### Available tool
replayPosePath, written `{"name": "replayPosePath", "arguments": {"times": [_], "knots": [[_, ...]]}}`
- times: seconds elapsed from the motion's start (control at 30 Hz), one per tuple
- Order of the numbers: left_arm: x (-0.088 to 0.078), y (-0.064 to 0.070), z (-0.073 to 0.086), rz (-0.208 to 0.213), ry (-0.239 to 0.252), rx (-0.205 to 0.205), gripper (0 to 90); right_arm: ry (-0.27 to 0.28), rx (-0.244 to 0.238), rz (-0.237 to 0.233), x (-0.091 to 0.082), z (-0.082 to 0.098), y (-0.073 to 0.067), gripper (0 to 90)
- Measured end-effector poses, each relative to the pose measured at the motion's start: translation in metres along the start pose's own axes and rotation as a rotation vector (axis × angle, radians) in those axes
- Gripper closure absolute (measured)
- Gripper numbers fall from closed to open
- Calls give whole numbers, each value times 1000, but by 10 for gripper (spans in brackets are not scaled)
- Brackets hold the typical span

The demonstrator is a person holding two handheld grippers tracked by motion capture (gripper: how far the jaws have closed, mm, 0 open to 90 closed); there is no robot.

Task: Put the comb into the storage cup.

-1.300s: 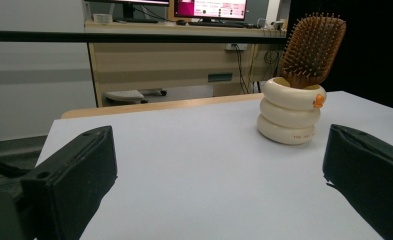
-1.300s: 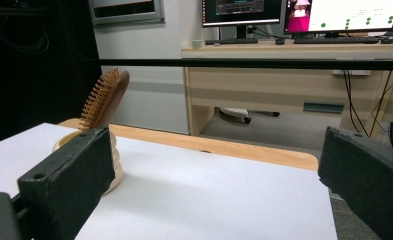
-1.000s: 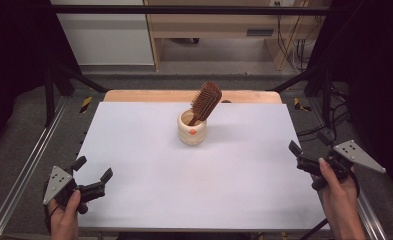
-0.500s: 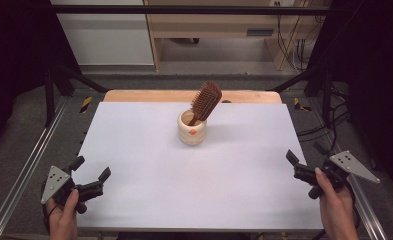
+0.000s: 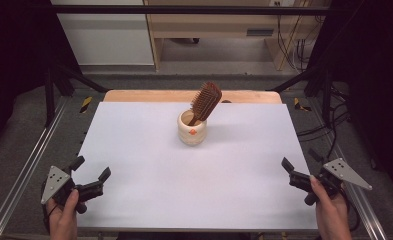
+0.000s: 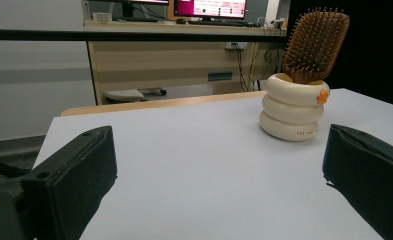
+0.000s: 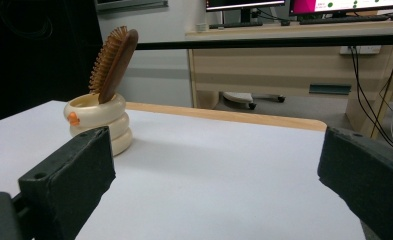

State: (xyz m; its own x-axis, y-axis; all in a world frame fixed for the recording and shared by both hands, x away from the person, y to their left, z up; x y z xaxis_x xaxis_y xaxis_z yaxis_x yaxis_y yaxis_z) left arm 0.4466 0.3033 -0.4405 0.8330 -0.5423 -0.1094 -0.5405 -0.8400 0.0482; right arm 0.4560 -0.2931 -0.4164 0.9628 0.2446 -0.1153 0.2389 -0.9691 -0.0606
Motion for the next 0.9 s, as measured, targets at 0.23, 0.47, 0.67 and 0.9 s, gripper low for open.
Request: {"name": "replayPosePath", "arguments": {"times": [0.23,0.47,0.67,0.9], "knots": [[0,0,0,1,2,0,11,-14,-9,-15,3,9,-8,22],[0,0,0,2,2,2,11,-26,-21,-33,8,16,-18,22],[0,1,0,3,2,3,10,-27,-22,-43,12,17,-23,23],[0,1,-1,5,3,5,11,-20,-27,-48,16,18,-28,23]]}}
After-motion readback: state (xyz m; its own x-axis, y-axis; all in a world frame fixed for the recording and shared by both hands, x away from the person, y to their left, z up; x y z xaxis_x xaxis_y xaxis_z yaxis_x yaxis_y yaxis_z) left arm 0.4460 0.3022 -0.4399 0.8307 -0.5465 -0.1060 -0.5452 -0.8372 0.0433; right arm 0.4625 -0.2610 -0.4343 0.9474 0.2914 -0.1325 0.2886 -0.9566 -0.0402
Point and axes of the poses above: each handheld gripper's, and its own axes: x roughly forward along the jaws, z roughly out of its underside, y roughly to its right, the point moved 6 cm from there along x, roughly forward along the jaws, and after that the axes turned 8 degrees about z, right-handed, at the moved point
